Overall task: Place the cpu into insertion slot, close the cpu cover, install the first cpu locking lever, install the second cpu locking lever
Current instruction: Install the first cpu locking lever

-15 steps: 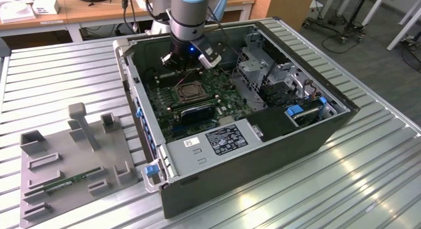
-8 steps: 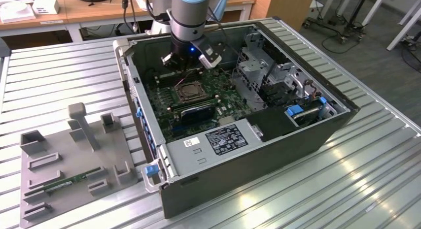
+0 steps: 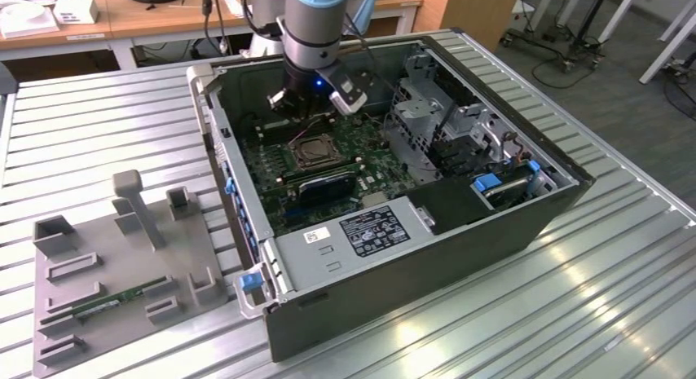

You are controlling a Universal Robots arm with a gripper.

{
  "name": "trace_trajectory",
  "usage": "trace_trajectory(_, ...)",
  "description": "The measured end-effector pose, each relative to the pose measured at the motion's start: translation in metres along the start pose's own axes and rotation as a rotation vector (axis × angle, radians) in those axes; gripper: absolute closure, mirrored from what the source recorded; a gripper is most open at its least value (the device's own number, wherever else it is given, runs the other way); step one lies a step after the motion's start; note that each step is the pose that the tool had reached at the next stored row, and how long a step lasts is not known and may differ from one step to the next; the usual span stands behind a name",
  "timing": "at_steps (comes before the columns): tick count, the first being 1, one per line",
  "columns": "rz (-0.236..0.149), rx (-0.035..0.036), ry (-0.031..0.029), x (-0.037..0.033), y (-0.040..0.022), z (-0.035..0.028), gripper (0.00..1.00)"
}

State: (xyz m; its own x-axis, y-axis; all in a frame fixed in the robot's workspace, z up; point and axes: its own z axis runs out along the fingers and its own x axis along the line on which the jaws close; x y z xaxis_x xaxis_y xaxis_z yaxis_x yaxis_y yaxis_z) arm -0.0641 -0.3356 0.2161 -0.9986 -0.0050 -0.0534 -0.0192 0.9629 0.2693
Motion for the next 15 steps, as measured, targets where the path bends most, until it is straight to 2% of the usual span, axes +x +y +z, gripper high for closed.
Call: trace_trajectory(15,0.000,0.0000,0.0001,-0.0030,-0.0031,0.0109,0.89)
